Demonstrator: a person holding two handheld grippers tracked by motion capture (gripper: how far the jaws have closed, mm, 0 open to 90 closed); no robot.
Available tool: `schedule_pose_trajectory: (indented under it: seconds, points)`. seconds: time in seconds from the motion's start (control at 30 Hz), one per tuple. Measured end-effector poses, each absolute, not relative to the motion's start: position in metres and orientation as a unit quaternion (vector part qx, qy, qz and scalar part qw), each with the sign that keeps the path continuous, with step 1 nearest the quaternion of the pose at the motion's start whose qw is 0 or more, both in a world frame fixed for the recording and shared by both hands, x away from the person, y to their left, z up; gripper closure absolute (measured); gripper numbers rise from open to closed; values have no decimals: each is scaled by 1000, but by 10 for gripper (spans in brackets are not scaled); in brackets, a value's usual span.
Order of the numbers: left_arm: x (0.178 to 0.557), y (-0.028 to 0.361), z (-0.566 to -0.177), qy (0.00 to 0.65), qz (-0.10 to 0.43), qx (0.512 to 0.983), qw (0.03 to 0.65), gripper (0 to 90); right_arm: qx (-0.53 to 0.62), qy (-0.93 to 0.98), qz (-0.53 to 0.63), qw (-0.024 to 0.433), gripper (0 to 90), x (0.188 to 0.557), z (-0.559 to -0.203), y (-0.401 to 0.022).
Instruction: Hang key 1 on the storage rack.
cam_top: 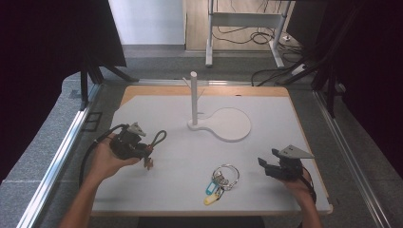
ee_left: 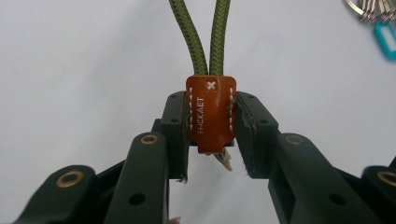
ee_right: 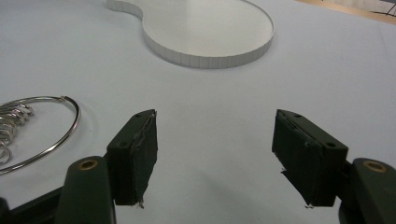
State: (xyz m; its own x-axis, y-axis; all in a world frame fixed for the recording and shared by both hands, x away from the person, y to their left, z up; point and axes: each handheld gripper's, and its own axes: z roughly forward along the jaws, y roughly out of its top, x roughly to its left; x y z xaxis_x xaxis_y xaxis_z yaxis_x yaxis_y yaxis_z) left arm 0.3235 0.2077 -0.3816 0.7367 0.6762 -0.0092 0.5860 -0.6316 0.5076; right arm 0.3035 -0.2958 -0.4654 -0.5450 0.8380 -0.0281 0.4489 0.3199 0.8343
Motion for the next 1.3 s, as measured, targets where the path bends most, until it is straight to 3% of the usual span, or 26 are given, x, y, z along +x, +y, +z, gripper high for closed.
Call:
schedule_pose_trajectory:
  seconds: [1.3]
  points:
    - [376, 201, -352, 362, 81, 887, 276, 673, 423, 782, 395, 231, 322, 307, -472, -293]
